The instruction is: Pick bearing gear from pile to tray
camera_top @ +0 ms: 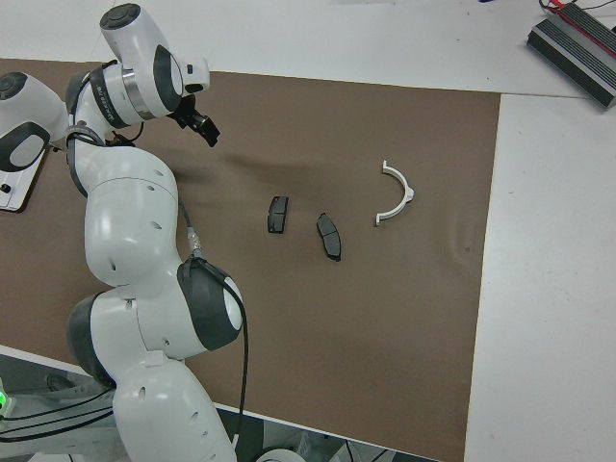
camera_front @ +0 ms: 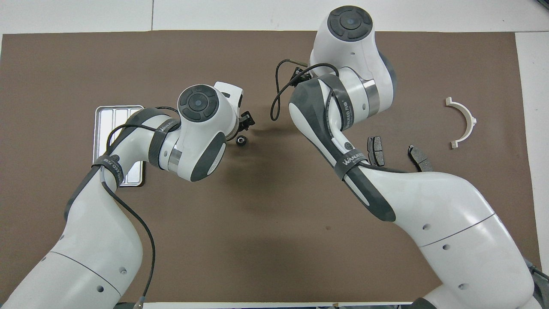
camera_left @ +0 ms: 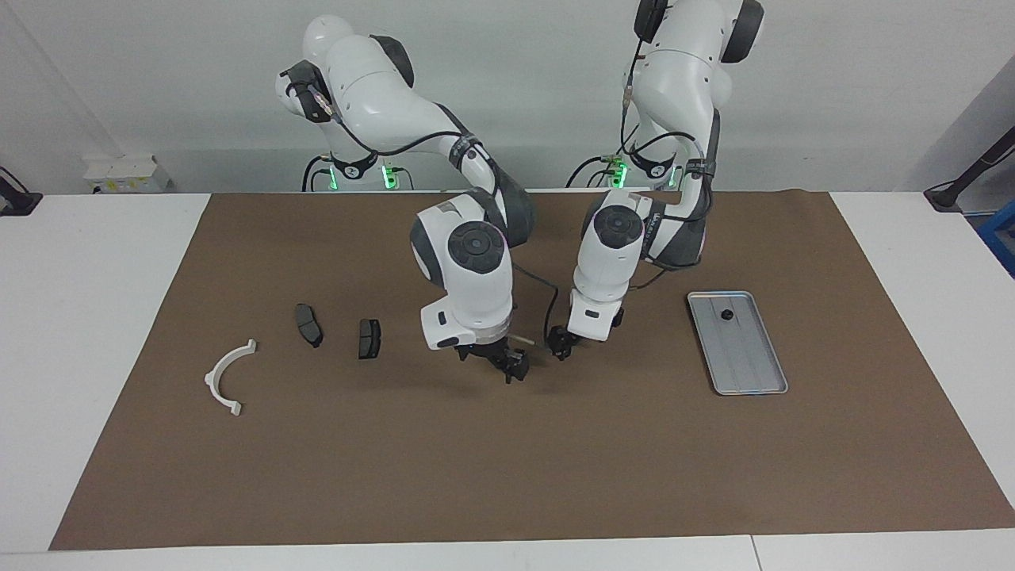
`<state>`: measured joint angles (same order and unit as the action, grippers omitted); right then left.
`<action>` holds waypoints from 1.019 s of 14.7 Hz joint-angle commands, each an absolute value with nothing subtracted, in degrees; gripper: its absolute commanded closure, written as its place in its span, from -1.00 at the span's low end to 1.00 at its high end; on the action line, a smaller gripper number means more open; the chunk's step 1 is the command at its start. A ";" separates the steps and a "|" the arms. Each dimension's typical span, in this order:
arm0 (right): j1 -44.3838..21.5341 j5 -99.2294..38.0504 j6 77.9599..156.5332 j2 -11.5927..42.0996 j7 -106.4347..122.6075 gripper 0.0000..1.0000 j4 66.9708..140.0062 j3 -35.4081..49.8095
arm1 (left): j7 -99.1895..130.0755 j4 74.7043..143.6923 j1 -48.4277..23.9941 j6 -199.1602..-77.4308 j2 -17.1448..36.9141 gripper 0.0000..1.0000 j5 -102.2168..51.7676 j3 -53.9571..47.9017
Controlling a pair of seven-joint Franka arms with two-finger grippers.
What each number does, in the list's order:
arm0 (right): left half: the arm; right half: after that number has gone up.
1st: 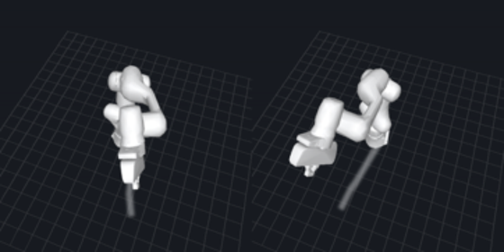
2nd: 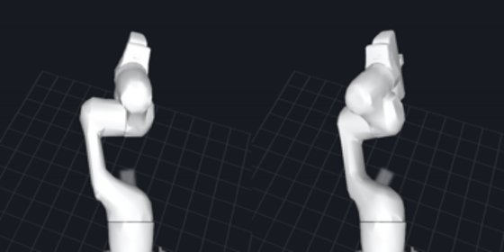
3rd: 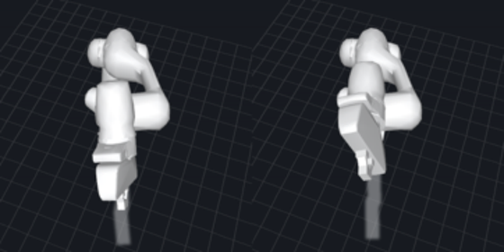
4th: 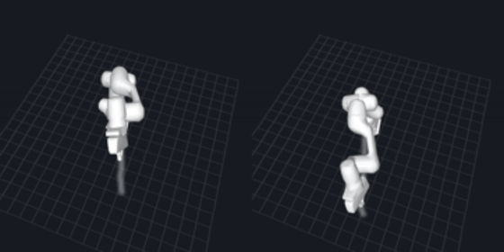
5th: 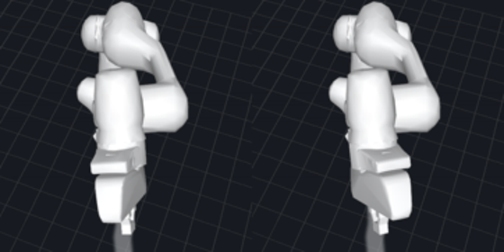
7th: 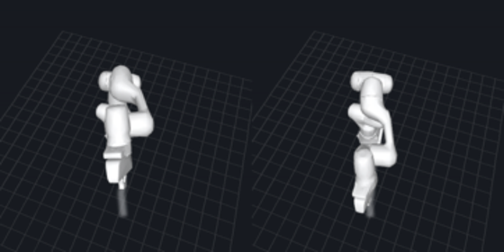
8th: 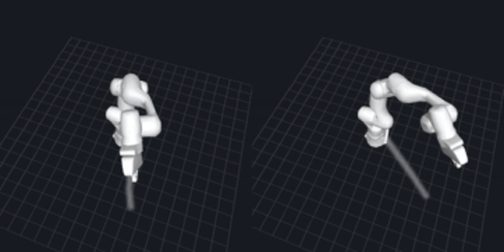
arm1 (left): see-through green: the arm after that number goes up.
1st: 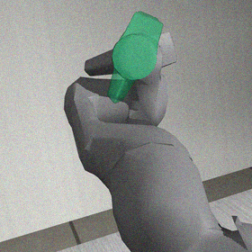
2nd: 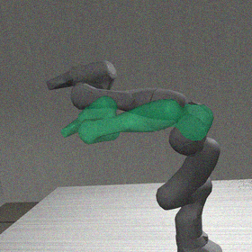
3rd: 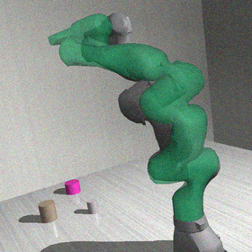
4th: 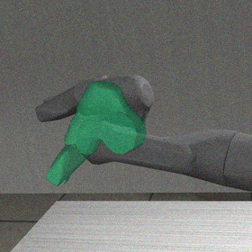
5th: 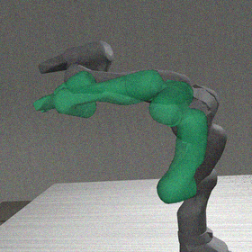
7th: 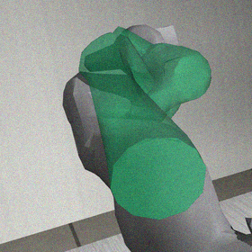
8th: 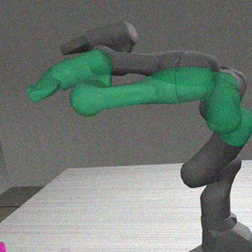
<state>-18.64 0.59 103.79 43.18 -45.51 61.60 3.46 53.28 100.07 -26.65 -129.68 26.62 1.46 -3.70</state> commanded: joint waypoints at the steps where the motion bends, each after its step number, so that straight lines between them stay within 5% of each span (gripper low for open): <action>1: -16.09 -0.61 101.87 40.70 -40.28 -1.00 63.72 4.40 | 55.72 103.52 -28.91 -132.27 26.11 -0.71 2.99 -2.90; 6: -10.03 -0.62 102.65 32.19 -25.09 -1.00 73.18 4.39 | 56.07 103.97 -28.92 -133.07 26.19 -0.69 2.99 -2.99; 10: -5.81 -0.79 103.97 23.05 -11.80 -1.00 82.68 3.78 | 56.69 103.97 -29.00 -133.15 26.37 -0.38 2.99 -2.99; 15: -1.94 -0.53 102.75 8.46 -6.96 -1.00 93.59 2.47 | 57.74 103.10 -28.74 -131.49 26.37 0.59 2.81 -2.90</action>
<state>-3.15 0.46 101.58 16.85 -9.68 85.14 2.88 55.55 103.01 -28.24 -131.79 26.46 1.66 -3.44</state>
